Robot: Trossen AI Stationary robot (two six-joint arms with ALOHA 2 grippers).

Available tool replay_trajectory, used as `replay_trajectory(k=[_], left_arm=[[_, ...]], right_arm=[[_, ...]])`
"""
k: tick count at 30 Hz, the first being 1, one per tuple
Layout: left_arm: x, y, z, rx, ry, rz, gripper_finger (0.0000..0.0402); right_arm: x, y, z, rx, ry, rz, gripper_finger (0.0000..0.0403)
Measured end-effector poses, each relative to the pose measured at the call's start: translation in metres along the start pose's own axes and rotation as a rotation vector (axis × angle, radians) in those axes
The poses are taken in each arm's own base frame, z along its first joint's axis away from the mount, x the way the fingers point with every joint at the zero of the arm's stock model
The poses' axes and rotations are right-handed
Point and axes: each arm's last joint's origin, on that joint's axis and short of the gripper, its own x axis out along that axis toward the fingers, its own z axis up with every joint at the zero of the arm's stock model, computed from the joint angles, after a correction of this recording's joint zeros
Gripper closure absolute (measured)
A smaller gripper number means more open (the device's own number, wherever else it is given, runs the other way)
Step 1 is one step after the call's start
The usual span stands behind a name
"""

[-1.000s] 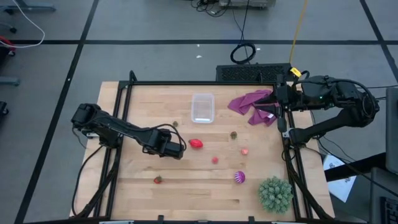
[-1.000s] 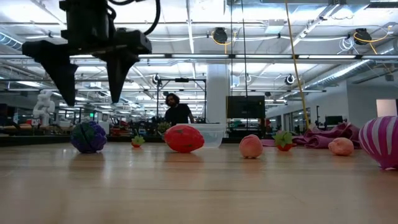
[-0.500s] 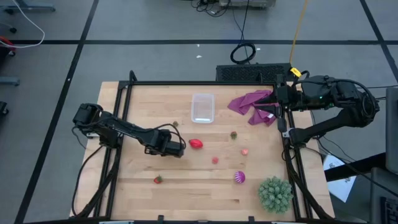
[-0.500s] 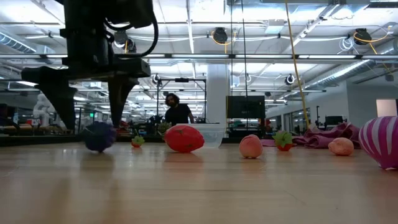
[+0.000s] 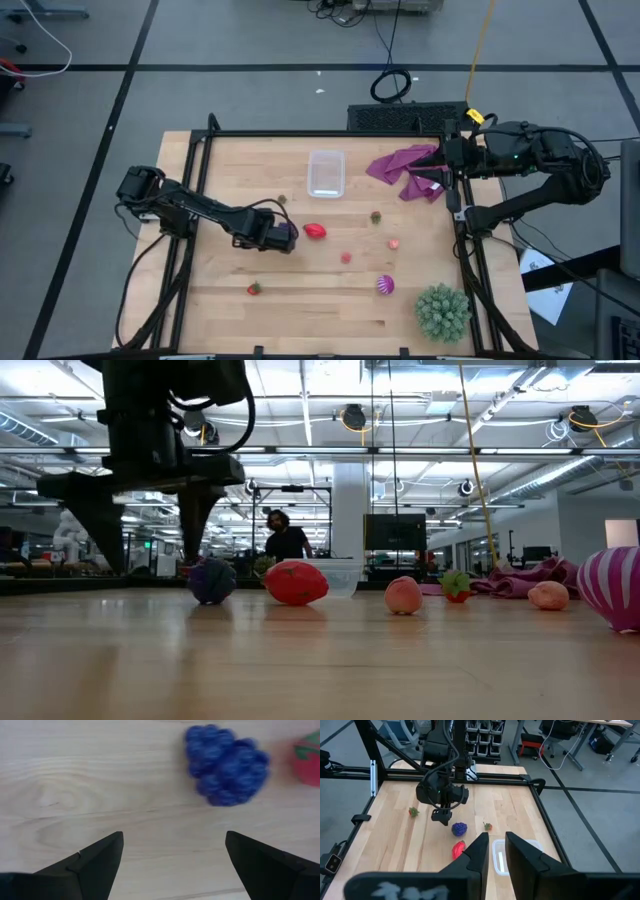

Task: Pick and placing Produce into tupperware
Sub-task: Put the blue grapes into the transparent bin

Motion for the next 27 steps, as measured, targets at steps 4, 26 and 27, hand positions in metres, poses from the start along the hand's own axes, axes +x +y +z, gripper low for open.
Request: replay_trajectory(k=[4, 26, 27], left_arm=[[0.000, -0.006, 0.000, -0.002, -0.014, -0.067, 0.0043], [0.001, -0.024, 0.028, -0.097, -0.024, -0.215, 0.0043], [0.001, -0.024, 0.028, -0.099, -0.024, -0.214, 0.0043]], right_arm=[[0.001, 0.000, 0.000, 0.000, 0.002, -0.001, 0.0346], [0.001, 0.000, -0.006, -0.014, 0.068, 0.000, 0.0346], [0.001, 0.000, -0.007, -0.016, 0.080, 0.000, 0.0346]])
